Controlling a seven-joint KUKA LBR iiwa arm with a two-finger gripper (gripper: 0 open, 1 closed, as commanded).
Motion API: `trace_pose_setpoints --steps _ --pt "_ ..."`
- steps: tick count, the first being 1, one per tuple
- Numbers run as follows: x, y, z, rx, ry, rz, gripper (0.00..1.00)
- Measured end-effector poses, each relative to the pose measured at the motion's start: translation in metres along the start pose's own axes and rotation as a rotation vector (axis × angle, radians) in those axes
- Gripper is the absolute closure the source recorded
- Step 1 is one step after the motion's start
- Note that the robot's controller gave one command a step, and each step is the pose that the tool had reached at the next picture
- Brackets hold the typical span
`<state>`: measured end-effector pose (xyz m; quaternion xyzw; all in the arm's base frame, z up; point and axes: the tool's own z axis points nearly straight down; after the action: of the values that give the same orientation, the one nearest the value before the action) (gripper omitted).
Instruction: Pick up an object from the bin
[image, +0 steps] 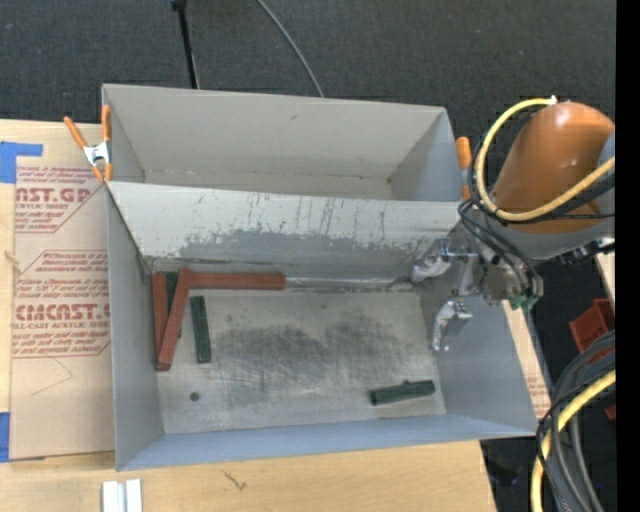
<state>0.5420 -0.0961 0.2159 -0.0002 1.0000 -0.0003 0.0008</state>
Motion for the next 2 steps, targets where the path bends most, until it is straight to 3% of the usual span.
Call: trace_pose_setpoints --steps 1,2 --pt "0.0 0.0 0.0 0.0 0.0 0.0 0.0" --pt "0.016 -0.001 0.047 0.001 -0.005 -0.069 0.0"
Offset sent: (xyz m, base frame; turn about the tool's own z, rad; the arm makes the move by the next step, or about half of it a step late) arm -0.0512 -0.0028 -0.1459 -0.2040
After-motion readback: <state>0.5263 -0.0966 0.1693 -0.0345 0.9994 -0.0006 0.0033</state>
